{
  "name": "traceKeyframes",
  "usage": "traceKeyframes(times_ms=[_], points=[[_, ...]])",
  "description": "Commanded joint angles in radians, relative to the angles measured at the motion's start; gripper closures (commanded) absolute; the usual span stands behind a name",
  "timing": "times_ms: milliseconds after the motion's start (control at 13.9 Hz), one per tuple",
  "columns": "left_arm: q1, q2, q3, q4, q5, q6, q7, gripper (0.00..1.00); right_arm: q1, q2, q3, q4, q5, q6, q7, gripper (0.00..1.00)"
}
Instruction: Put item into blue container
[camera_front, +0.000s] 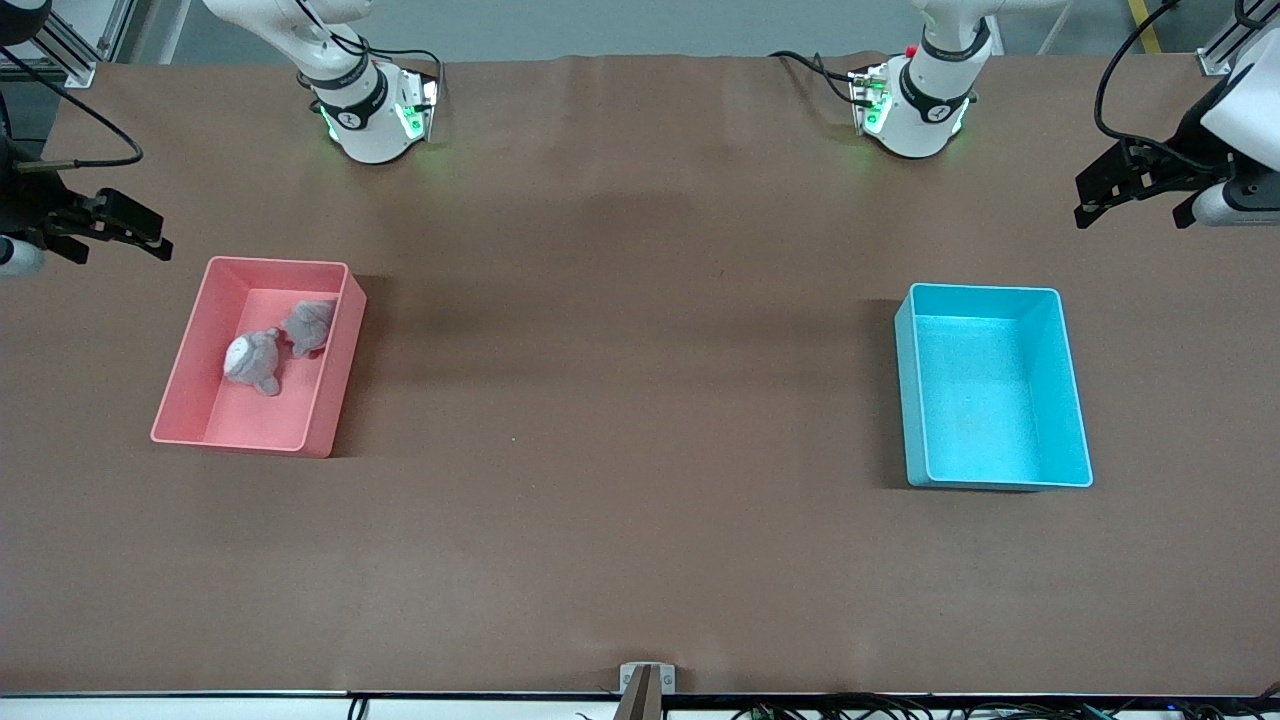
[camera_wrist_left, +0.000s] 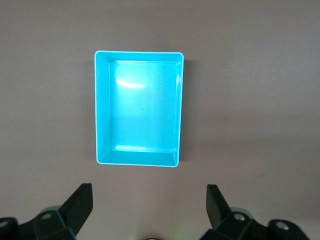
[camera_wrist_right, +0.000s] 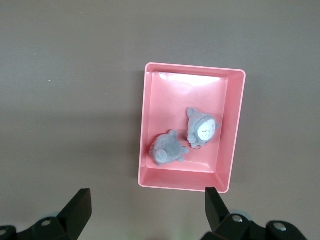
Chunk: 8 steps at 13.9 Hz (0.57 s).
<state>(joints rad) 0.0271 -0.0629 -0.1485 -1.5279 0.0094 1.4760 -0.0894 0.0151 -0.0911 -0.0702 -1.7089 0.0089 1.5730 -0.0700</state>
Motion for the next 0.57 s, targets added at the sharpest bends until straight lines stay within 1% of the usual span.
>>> traceKeyframes(times_ms=[0, 502], points=[[0.002, 0.003, 0.0, 0.015, -0.002, -0.003, 0.002, 0.0, -0.004, -0.029, 0.006, -0.024, -0.027, 0.004, 0.001, 0.0], [0.004, 0.005, 0.0, 0.015, 0.001, -0.006, 0.025, 0.0, -0.003, -0.029, 0.007, -0.024, -0.027, 0.004, 0.006, 0.0]])
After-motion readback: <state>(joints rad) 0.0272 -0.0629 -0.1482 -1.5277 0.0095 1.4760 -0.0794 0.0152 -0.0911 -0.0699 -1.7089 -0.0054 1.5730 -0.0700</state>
